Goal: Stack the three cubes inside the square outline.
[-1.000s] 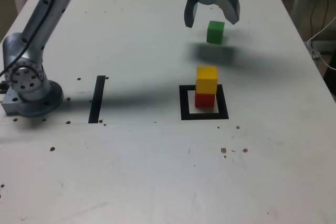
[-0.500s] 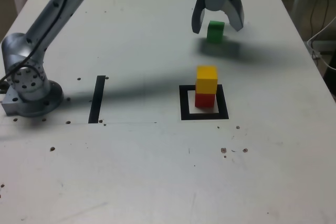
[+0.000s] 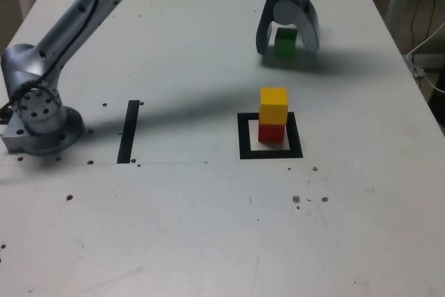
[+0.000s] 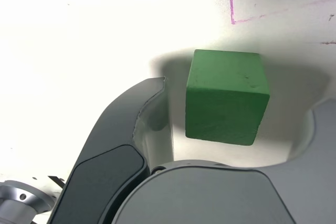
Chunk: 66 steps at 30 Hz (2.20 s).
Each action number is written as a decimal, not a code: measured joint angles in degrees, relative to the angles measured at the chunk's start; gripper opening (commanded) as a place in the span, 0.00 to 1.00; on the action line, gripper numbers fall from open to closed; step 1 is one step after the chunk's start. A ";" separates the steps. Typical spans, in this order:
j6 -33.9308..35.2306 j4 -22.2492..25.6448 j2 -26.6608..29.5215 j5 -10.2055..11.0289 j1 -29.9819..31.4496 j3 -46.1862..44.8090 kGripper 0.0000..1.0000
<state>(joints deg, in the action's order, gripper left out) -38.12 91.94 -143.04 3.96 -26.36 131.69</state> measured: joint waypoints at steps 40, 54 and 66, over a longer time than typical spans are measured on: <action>0.55 0.00 2.82 0.51 2.89 -0.46 0.26; 10.60 0.03 16.30 -0.11 10.97 -9.58 0.26; 20.79 0.01 22.29 -3.67 19.29 -16.52 0.26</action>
<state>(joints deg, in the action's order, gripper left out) -17.33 91.95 -120.75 0.29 -7.07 115.17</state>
